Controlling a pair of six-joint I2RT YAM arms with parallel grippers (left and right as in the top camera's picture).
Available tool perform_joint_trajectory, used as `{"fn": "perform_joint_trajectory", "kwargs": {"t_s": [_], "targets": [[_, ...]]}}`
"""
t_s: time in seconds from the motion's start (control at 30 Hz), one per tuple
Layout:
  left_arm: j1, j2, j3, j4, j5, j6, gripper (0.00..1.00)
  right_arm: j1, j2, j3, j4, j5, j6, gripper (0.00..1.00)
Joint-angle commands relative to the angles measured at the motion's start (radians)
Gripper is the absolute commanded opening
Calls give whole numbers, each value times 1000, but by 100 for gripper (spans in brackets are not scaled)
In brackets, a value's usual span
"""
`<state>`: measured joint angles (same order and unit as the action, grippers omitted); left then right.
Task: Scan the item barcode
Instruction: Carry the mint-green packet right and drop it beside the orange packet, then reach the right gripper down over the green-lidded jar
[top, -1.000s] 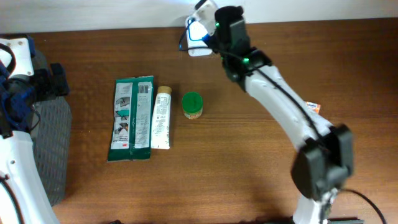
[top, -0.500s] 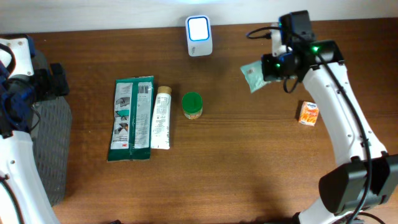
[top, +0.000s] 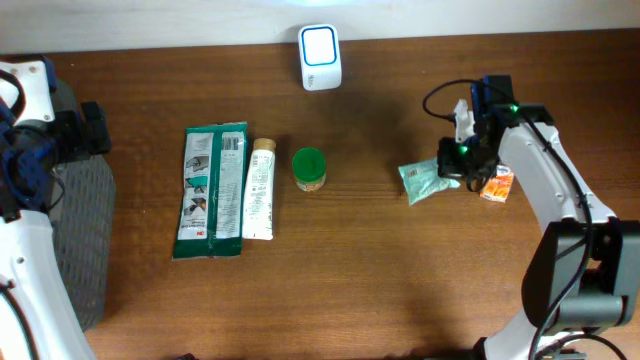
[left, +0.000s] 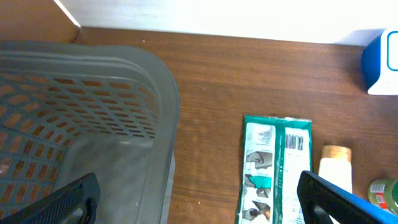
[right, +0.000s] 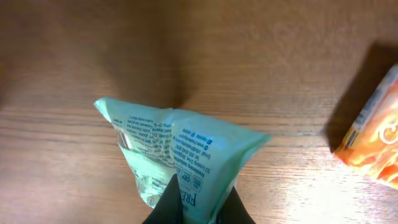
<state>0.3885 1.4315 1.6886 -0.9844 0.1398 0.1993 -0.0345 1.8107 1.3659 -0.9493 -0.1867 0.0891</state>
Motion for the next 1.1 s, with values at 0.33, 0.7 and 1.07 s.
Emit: {"fn": "perform_joint_trajectory", "kwargs": {"t_s": [0.33,0.7,1.07], "targets": [[5,0,3,2,11,16,99,-79,19,62,-89,-50,-24,61],[5,0,3,2,11,16,99,259,19,330,-151,-23,-93,98],[5,0,3,2,10,16,99,454,100,328,64,7,-27,98]]}}
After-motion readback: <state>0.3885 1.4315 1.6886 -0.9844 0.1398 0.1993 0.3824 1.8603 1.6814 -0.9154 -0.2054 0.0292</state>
